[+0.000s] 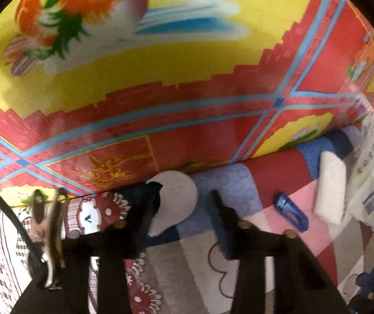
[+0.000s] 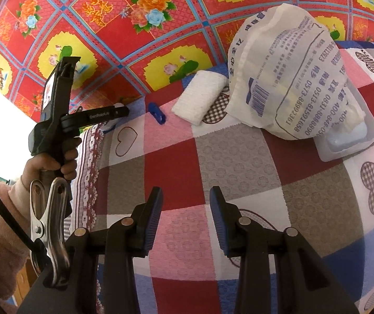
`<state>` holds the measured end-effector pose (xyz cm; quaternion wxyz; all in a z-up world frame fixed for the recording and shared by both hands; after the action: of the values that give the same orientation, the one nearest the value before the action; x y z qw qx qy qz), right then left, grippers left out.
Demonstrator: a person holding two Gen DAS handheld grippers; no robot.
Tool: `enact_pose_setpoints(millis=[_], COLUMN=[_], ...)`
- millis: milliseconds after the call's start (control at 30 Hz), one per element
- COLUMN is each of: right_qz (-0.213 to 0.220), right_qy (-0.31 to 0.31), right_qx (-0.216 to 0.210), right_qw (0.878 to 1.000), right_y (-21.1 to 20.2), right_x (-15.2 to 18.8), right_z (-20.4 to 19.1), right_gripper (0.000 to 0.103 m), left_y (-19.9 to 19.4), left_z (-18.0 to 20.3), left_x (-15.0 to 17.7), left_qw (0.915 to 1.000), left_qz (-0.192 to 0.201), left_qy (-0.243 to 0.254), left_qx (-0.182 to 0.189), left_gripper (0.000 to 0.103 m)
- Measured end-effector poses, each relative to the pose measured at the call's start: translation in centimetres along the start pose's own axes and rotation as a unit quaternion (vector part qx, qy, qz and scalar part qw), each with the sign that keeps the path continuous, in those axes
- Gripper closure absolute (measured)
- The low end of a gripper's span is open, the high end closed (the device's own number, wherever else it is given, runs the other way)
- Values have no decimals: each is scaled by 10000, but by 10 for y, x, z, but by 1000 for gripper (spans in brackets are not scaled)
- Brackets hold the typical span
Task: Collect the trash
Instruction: 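Move the left gripper toward the white crescent object while the right approaches the blue item, then close the left gripper on the white crescent object while the right grasps the blue item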
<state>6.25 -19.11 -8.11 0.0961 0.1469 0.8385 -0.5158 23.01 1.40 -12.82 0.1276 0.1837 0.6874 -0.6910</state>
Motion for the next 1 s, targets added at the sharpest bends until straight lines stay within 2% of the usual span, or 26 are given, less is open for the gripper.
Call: enact_pose_setpoints(millis=[33,167,467,667,867,1000], right_qz=[-1,6,44,147,294,323], right_qy=[-8,-62,-463,-923,-1174,-1370], right_qx=[1,7,3,-77,-215,-138], right_qw=[10000,10000,9989,9956,9924,9899], right_y=[0,1,12,25,40,54], right_x=[0,-1,-14,-28,-41,-51], right_z=[-1,-3,-19,-40,-54,-59], right_gripper=[65,65,65,65,65,65], left_y=[-1,-1,-29,-51,-70,-72], left_z=[0,0,-12,-20,-30,-34], left_x=[1,7,25,54,81,95], left_qw=[10000,9999,9992,9979,9974,9959], left_qz=[15,24,109,98,96,19], left_qy=[-5,-51,-278,-556,-678,-878], left_qx=[-1,94,254,325,225,229], left_gripper=[73,73,73,73,73,73])
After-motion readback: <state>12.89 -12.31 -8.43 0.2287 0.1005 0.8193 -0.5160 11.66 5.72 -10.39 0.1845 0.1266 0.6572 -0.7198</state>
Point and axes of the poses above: each gripper's, at about its wrist camera, not at the fingertips, and y roughly the way its jaws point, z to its right, x to its underside, the point moved 5 cm from there along y, roughly the way its jaws point, and after that the axes turned 1 degree about y, right-handed, at the moved point
